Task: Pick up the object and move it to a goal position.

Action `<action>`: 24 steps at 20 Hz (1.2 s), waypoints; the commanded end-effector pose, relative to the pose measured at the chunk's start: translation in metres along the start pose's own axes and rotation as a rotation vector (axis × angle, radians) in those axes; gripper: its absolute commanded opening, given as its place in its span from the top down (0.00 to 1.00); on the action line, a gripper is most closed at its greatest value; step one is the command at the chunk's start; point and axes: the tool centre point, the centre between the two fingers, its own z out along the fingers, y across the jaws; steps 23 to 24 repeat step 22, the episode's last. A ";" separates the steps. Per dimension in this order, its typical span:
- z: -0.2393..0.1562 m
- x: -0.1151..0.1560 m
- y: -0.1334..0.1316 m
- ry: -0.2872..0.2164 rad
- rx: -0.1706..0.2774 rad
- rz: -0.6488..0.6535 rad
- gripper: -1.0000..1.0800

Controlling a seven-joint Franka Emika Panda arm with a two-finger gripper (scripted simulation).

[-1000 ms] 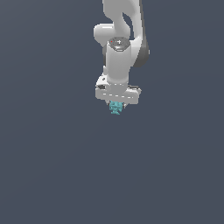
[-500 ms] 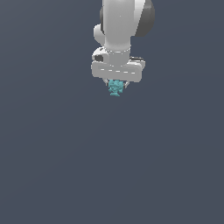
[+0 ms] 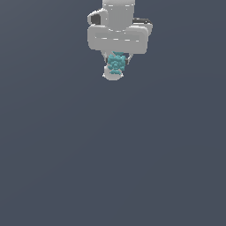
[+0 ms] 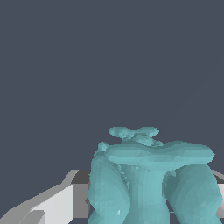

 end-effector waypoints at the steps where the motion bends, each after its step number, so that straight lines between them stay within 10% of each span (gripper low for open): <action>1: -0.025 -0.005 0.002 -0.001 0.000 0.000 1.00; 24: -0.121 -0.017 0.007 -0.001 0.000 0.000 1.00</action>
